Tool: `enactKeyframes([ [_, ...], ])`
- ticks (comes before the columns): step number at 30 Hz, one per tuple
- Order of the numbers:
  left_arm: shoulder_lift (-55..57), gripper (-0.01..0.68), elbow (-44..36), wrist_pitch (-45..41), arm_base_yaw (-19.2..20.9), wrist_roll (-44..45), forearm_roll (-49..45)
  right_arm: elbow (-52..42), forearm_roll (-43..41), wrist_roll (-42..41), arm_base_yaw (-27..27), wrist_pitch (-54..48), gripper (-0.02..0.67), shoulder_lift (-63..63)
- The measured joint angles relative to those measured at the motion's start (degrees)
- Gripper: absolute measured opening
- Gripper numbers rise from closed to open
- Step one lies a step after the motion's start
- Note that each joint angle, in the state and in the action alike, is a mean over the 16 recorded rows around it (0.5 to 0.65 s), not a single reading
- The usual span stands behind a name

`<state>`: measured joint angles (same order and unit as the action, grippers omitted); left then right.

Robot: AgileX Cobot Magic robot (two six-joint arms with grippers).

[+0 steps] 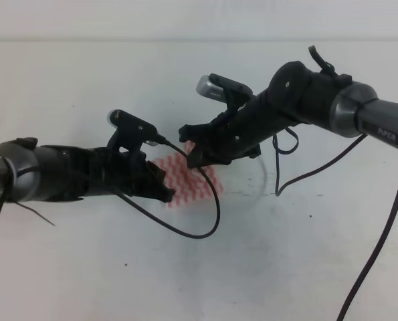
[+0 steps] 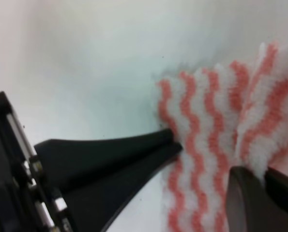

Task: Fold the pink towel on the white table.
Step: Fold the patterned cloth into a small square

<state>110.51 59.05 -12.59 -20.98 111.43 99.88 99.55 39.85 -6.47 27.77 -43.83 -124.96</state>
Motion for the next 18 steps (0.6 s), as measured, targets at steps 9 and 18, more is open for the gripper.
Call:
enactKeyframes([
  [9,0.55,-0.001,0.0,-1.74,0.33,0.05,0.01,-0.01,0.44,-0.03,0.05,-0.25,-0.015,-0.12],
  [18,0.55,-0.001,0.0,-2.05,0.33,0.06,0.01,-0.03,0.83,-0.09,0.44,-0.72,-0.013,-0.61],
])
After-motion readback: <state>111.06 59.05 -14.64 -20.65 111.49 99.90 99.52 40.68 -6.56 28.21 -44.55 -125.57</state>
